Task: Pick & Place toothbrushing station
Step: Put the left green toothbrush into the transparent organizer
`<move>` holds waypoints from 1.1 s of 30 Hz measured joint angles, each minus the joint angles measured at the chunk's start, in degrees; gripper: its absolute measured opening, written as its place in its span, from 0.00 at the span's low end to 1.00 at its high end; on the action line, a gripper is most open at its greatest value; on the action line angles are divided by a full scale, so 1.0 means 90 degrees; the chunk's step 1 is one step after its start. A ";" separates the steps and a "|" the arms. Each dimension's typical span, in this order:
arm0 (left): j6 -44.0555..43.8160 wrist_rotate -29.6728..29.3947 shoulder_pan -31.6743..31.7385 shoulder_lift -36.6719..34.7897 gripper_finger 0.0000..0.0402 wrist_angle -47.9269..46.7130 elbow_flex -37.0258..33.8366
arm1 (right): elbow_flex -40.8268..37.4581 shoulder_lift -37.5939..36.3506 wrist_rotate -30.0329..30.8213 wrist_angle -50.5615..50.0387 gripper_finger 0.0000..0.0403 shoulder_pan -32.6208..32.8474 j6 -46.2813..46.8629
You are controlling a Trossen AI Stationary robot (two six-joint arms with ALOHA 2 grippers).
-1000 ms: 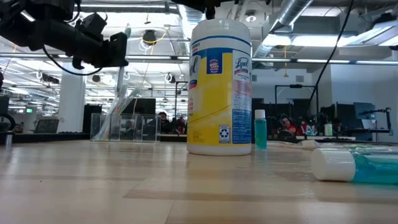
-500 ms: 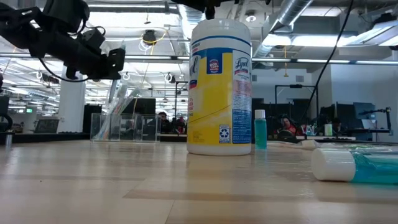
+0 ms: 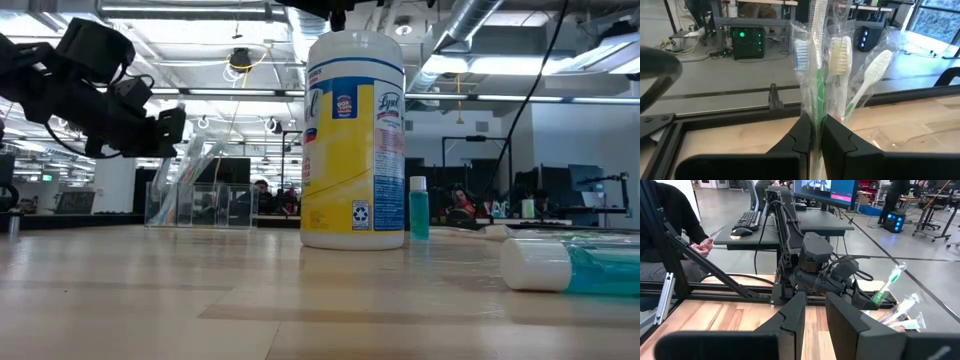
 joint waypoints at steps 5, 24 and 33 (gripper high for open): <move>-0.0007 -0.0005 0.0000 0.0000 0.03 0.0240 -0.0127 | 0.0000 0.0000 0.0000 0.0000 0.17 -0.0002 0.0000; 0.0121 0.0011 0.0000 0.0015 0.04 0.0713 -0.0393 | 0.0000 0.0002 0.0002 0.0002 0.17 -0.0007 0.0002; 0.0043 0.0049 0.0000 0.0146 0.14 0.0713 -0.0393 | 0.0000 0.0005 0.0002 0.0002 0.17 -0.0005 0.0002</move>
